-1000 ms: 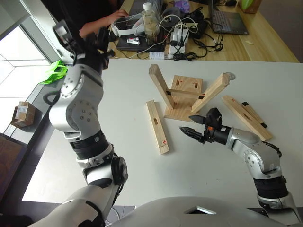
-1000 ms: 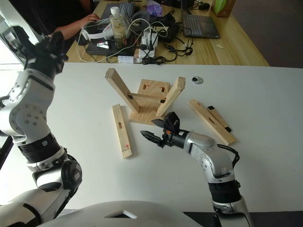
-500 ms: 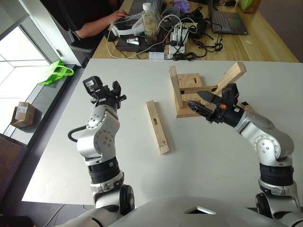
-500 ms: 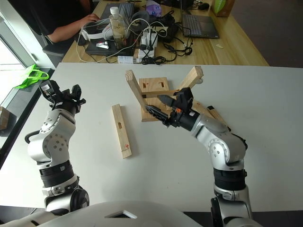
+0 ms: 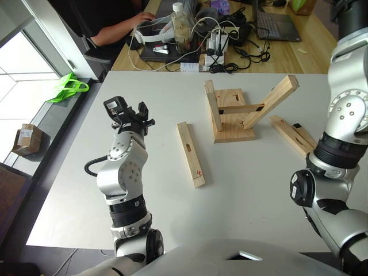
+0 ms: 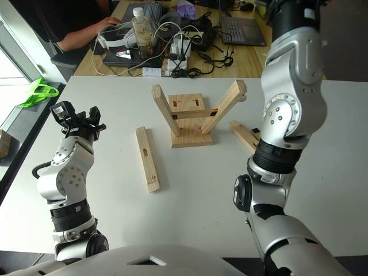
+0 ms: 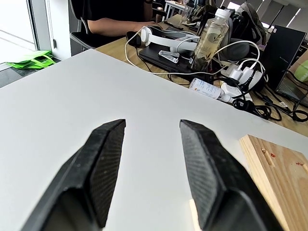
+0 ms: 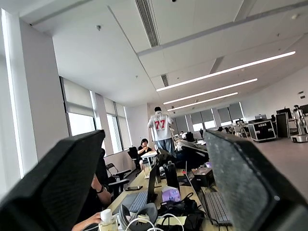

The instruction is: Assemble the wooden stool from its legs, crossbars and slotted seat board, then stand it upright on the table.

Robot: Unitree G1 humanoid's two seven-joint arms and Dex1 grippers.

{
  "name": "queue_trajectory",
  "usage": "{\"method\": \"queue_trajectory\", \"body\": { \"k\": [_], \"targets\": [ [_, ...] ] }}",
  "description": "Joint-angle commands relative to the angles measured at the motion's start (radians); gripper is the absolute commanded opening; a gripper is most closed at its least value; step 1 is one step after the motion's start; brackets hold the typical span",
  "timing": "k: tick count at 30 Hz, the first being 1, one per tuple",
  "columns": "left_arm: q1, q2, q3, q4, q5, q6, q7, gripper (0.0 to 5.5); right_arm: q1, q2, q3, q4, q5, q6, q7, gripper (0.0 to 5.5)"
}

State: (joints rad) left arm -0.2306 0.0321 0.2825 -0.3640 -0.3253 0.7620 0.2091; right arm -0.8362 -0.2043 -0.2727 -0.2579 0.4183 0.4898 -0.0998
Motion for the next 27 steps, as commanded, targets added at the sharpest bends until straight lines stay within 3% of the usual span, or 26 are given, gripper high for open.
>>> {"method": "queue_trajectory", "body": {
  "k": [1,5,10,21,24,27],
  "targets": [
    [-0.023,0.012,0.002,-0.014,0.004,0.007,-0.006,2.08,-0.030,-0.029,0.006,-0.052,-0.015,0.019,-0.007,3.83],
    [-0.024,0.010,0.002,-0.011,0.007,0.006,-0.005,2.08,0.169,0.014,0.079,-0.092,-0.044,0.104,-0.012,3.83],
    [-0.013,-0.017,-0.023,-0.011,0.013,0.003,0.002,2.08,0.506,0.072,0.211,0.044,-0.049,0.245,0.060,3.83],
    [-0.009,-0.034,-0.015,-0.019,0.013,-0.004,0.012,2.08,0.187,0.113,0.164,-0.102,0.008,0.030,0.149,3.83],
    [-0.014,-0.034,-0.013,-0.015,0.015,-0.007,0.012,2.08,0.151,0.191,0.151,-0.162,0.208,0.110,0.177,3.83],
    [-0.022,-0.032,-0.011,-0.012,0.015,-0.008,0.012,2.08,0.267,0.184,0.176,-0.116,0.265,0.228,0.185,3.83]
  ]
}}
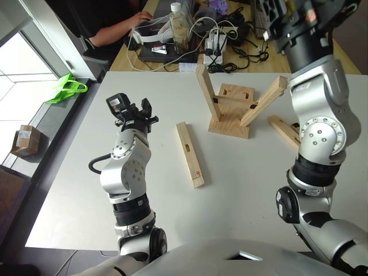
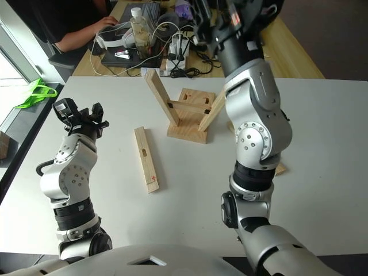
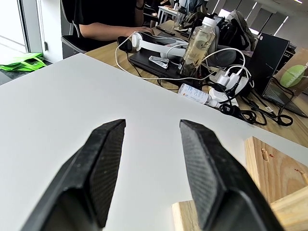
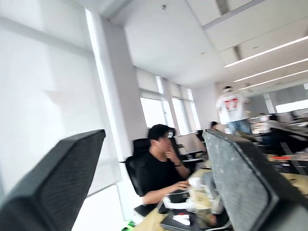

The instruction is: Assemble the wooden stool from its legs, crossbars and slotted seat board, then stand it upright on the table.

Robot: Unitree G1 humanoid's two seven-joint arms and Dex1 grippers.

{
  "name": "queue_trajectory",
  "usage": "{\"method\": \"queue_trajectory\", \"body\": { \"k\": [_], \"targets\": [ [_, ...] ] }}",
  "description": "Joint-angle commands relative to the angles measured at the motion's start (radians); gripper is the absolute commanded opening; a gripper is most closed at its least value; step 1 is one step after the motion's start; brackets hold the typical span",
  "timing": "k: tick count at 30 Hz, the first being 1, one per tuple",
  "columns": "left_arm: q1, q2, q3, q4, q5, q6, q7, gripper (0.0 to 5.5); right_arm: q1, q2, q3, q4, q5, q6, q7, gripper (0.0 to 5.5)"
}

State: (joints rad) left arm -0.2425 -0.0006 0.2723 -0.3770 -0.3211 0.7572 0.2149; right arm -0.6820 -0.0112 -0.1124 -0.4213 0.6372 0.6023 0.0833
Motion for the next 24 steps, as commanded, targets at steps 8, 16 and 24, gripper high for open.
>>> {"method": "queue_trajectory", "body": {
  "k": [8,16,24],
  "targets": [
    [-0.016,-0.001,0.005,0.007,0.014,-0.006,0.005,2.08,0.283,-0.097,-0.012,0.223,-0.156,0.074,-0.079,3.83],
    [-0.027,-0.002,0.000,0.017,0.014,-0.007,0.002,2.08,0.186,-0.090,0.021,0.305,-0.304,-0.045,-0.101,3.83],
    [-0.039,0.003,-0.003,0.027,0.014,-0.004,-0.005,2.08,0.333,-0.143,0.204,0.421,-0.472,0.030,-0.047,3.83]
  ]
}}
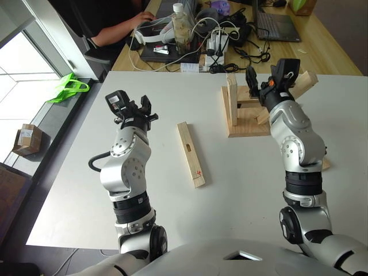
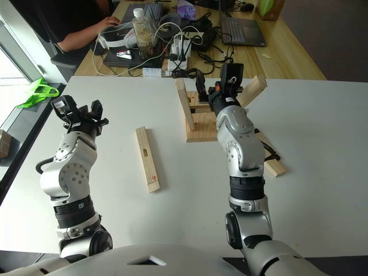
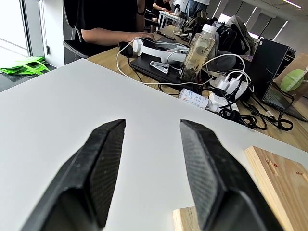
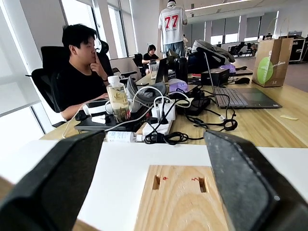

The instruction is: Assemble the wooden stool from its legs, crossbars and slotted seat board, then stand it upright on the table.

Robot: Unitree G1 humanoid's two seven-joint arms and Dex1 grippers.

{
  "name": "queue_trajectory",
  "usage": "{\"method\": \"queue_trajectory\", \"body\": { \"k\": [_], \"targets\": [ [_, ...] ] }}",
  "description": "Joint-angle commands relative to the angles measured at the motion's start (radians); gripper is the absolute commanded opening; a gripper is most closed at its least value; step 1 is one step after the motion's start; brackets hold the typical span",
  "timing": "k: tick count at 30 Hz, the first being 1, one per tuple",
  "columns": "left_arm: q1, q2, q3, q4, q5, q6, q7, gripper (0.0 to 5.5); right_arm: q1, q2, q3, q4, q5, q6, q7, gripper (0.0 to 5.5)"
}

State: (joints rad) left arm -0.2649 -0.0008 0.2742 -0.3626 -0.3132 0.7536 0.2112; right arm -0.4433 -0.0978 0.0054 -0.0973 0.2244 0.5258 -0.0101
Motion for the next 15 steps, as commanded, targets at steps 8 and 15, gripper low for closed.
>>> {"method": "queue_trajectory", "body": {
  "k": [8,15],
  "targets": [
    [-0.020,0.001,-0.004,0.012,0.006,-0.002,0.000,2.08,0.097,-0.031,0.044,0.042,-0.023,0.040,0.109,3.83],
    [-0.002,-0.003,0.006,-0.007,0.006,-0.005,0.007,2.08,0.093,-0.050,-0.098,-0.210,0.157,-0.090,0.252,3.83]
  ]
}}
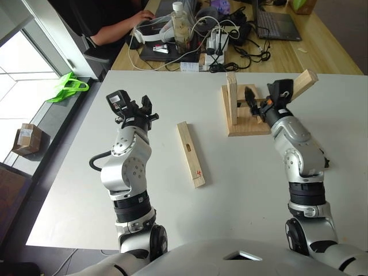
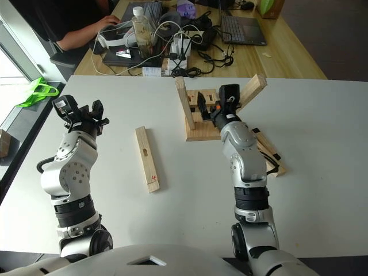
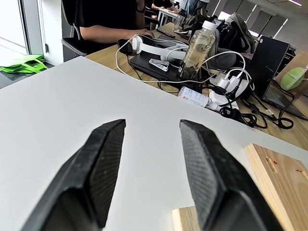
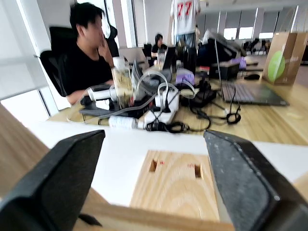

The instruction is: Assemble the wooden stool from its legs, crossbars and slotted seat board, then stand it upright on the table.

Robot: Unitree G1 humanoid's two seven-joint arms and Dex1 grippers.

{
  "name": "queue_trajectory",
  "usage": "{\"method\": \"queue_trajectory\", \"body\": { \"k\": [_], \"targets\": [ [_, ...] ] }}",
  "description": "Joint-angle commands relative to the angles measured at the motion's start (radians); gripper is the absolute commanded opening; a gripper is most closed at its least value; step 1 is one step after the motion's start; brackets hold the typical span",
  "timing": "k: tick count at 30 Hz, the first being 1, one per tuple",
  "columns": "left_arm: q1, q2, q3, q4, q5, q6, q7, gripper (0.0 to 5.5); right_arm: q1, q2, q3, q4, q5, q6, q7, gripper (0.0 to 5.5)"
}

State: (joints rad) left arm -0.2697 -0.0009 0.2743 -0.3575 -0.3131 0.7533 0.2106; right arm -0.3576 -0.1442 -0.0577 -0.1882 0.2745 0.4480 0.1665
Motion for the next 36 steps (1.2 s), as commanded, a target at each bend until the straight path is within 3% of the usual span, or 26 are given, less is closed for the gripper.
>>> {"method": "queue_trajectory", "body": {
  "k": [1,6,10,15,19,25,30,36],
  "targets": [
    [0.004,-0.003,0.009,-0.015,0.005,-0.005,0.010,2.08,0.008,0.003,-0.028,-0.170,0.153,-0.006,0.103,3.83],
    [-0.005,-0.006,0.007,-0.013,0.007,-0.006,0.013,2.08,0.015,0.019,0.065,-0.297,0.236,0.069,0.130,3.83],
    [-0.005,-0.008,0.007,-0.014,0.006,-0.006,0.013,2.08,0.002,0.025,0.176,-0.204,0.098,0.060,0.072,3.83],
    [-0.013,-0.012,0.000,-0.003,0.007,-0.008,0.011,2.08,-0.029,0.013,0.227,-0.080,0.001,0.085,0.056,3.83],
    [-0.013,-0.016,-0.002,-0.003,0.008,-0.010,0.013,2.08,-0.060,0.004,0.232,-0.021,-0.033,0.071,0.078,3.83],
    [-0.009,-0.019,-0.001,-0.005,0.008,-0.014,0.017,2.14,-0.075,-0.033,0.228,-0.016,-0.017,0.029,0.192,3.02],
    [-0.009,-0.019,-0.003,-0.003,0.009,-0.021,0.018,2.14,-0.079,-0.114,0.199,-0.027,0.049,0.022,0.362,2.11],
    [-0.011,-0.016,0.000,-0.001,0.008,-0.028,0.019,2.14,-0.083,-0.254,0.088,-0.037,0.128,0.030,0.518,1.93]
  ]
}}
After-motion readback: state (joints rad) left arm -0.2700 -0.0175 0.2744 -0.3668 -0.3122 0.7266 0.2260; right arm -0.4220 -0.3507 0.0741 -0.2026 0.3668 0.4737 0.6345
